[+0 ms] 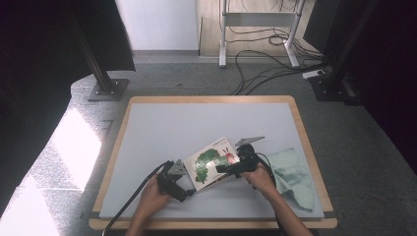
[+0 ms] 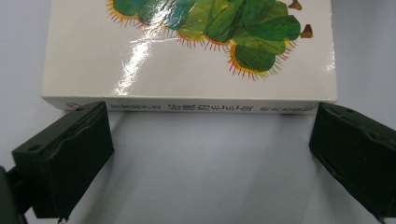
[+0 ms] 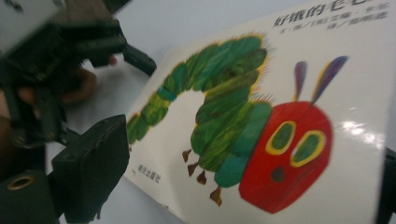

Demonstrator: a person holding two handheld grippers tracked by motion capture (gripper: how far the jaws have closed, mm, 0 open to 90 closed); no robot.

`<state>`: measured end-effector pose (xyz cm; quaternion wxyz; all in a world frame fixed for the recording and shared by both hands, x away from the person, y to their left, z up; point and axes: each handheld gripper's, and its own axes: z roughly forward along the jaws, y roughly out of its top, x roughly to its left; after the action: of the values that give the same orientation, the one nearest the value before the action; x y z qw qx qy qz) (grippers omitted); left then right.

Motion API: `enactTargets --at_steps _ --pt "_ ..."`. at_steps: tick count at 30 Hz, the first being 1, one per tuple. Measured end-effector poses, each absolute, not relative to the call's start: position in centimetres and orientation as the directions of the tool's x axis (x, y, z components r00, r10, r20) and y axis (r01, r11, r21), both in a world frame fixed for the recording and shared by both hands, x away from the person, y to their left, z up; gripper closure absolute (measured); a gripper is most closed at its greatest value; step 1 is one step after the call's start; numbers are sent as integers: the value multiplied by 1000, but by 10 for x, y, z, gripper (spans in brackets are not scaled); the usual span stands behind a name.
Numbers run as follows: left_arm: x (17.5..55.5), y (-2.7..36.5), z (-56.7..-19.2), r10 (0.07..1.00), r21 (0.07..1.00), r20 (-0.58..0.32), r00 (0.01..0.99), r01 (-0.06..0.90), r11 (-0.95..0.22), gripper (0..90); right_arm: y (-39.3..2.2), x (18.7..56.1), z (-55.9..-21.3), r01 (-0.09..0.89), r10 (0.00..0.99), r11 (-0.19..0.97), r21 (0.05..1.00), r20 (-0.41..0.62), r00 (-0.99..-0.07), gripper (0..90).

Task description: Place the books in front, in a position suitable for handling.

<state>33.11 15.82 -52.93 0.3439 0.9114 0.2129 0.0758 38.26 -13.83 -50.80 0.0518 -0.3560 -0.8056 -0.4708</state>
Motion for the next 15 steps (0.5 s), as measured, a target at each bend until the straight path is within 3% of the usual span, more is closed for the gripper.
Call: enactTargets --at_steps 2,5,12,15 --pt "331 158 -529 439 658 -6 899 334 -675 0 -132 379 -505 574 543 382 725 327 -774 78" --pt "331 158 -529 439 658 -6 898 334 -675 0 -129 385 -505 563 556 420 711 289 -779 84" --pt "331 158 -529 439 658 -7 898 335 -675 0 -129 404 -503 564 561 445 695 274 -781 140" --pt "331 158 -529 439 658 -7 898 335 -674 0 -131 413 -501 548 549 452 704 265 -793 218"
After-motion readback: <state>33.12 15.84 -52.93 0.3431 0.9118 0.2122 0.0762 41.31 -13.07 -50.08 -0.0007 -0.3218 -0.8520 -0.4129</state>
